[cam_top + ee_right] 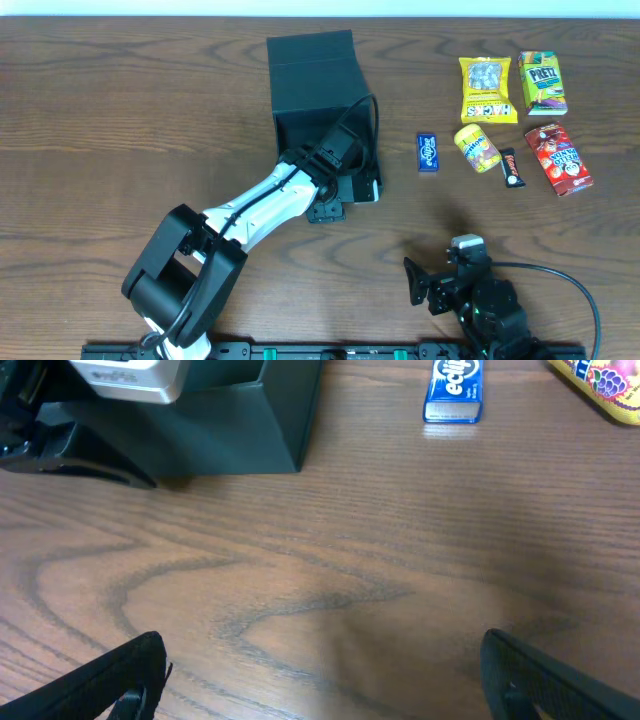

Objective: Pack container
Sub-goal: 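Grasp the black box with the left gripper and rotate it upright, then push the box into place and withdraw the left gripper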

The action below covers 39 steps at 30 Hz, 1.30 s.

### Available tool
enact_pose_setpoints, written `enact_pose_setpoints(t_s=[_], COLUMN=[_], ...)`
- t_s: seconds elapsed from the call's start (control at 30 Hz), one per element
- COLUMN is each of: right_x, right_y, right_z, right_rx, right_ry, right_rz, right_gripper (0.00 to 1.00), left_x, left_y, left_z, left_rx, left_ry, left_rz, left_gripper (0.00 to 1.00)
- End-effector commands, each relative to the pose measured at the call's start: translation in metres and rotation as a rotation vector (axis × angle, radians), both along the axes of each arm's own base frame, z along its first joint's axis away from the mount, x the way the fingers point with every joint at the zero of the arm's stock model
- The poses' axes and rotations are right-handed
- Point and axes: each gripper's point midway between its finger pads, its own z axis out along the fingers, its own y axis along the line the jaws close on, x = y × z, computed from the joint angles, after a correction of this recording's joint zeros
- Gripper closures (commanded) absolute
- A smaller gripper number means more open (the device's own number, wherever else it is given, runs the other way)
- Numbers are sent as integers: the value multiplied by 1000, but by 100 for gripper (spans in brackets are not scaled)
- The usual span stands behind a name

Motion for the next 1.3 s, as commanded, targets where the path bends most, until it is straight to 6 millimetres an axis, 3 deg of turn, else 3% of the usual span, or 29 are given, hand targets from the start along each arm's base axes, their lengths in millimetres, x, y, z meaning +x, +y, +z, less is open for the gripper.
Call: enact_pose_setpoints(t_s=[0.0, 0.13, 0.2, 0.43, 0.53, 0.73, 0.87, 0.9, 1.03, 1.27], right_x=[-1, -1, -1, -1, -1, -1, -1, -1, -1, -1], right_y=[-1, -1, -1, -1, -1, -1, -1, -1, -1, -1], right_z=[-2, -2, -2, -2, -2, -2, -2, -2, -2, -2], right_rx=[2, 2, 2, 2, 2, 2, 2, 2, 2, 2], right_ry=[8, 8, 8, 8, 8, 8, 8, 8, 8, 8], right_rz=[-8, -8, -8, -8, -8, -8, -8, -8, -8, -8], right_gripper=[1, 1, 1, 1, 1, 1, 1, 1, 1, 1], left_x=[17, 44, 51, 55, 53, 40, 54, 58, 71, 79], left_y=[9, 12, 15, 41, 56, 71, 91, 97, 113, 113], left_z=[20, 80, 110, 185, 197, 165, 145, 140, 113, 62], left_rx=[18, -78, -143, -320, -358, -319, -361, -373, -386, -326], left_ry=[-89, -247, -305, -407, -406, -229, -149, -133, -65, 18], left_rz=[116, 278, 352, 510, 582, 635, 913, 992, 1214, 1345], left_gripper=[29, 23, 2, 5, 5, 5, 0, 5, 5, 10])
